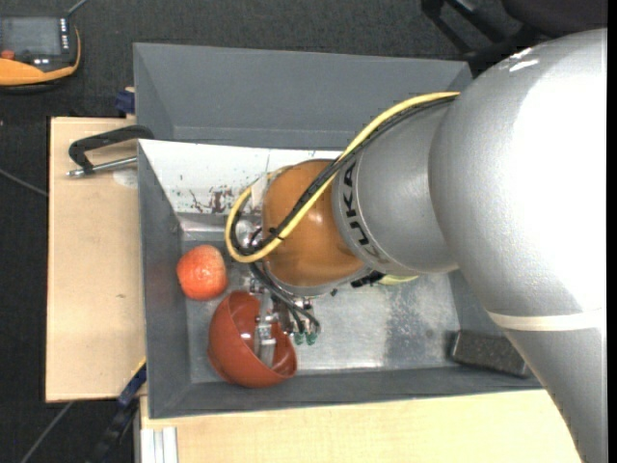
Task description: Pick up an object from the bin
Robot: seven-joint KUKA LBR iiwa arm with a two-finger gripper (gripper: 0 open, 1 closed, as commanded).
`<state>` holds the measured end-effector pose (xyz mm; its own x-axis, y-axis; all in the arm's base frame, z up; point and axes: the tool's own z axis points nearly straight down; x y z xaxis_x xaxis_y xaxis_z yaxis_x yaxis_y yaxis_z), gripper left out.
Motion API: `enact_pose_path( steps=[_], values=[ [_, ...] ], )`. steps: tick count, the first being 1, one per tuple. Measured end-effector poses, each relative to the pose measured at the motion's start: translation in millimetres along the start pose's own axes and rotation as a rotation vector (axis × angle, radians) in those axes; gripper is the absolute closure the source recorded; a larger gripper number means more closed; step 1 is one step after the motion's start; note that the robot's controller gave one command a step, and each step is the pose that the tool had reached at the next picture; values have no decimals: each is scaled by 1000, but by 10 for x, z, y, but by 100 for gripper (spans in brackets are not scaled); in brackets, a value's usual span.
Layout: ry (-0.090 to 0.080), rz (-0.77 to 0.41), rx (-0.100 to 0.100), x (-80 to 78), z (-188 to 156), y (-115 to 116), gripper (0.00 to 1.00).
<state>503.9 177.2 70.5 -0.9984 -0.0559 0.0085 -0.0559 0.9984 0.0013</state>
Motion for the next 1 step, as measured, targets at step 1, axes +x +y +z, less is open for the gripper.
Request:
enact_pose_path(
  steps=[1],
  values=[
    [-24,6,-4,-65,-38,-17,100]
  ],
)
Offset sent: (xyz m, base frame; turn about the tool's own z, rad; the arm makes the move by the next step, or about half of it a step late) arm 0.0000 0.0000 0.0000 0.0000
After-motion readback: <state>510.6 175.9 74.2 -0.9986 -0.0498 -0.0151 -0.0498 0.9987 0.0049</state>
